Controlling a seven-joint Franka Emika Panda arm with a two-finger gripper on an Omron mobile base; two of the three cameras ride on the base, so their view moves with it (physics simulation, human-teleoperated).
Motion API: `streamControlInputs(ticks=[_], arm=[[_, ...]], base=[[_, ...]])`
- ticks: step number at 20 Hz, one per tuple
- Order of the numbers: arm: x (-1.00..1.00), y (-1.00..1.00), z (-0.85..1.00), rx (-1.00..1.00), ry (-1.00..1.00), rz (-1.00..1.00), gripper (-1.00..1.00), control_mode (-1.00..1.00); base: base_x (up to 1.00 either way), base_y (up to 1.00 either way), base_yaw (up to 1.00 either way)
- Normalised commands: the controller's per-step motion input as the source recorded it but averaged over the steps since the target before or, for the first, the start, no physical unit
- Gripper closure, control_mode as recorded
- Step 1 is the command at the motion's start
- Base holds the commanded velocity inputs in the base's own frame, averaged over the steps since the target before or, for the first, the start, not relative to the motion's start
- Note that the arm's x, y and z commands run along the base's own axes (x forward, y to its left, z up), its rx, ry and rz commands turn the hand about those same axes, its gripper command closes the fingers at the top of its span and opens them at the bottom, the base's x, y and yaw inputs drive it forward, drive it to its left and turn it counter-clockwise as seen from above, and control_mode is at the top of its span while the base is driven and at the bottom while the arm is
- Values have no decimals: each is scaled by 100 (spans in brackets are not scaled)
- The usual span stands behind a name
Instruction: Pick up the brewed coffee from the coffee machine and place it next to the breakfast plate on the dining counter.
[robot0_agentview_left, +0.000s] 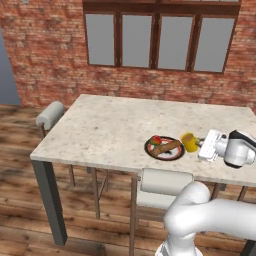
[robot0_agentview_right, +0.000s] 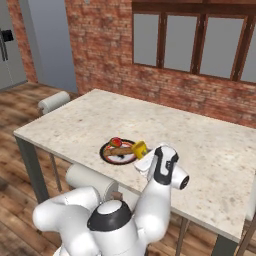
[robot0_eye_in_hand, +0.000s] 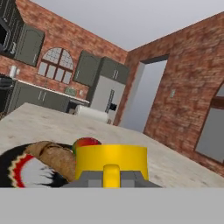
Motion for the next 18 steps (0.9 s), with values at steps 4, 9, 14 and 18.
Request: streamControlInputs(ticks=[4,9,14,18], arm=[[6,-31,-37,0,0,0,100,-100],[28,-16,-43,0,0,0,100,-100],[30,-1,-47,-5,0,0,100,-100],[5,0,-37,-17,0,0,100,-100]], base=[[0,0,0],[0,0,0],[0,0,0],[0,0,0]])
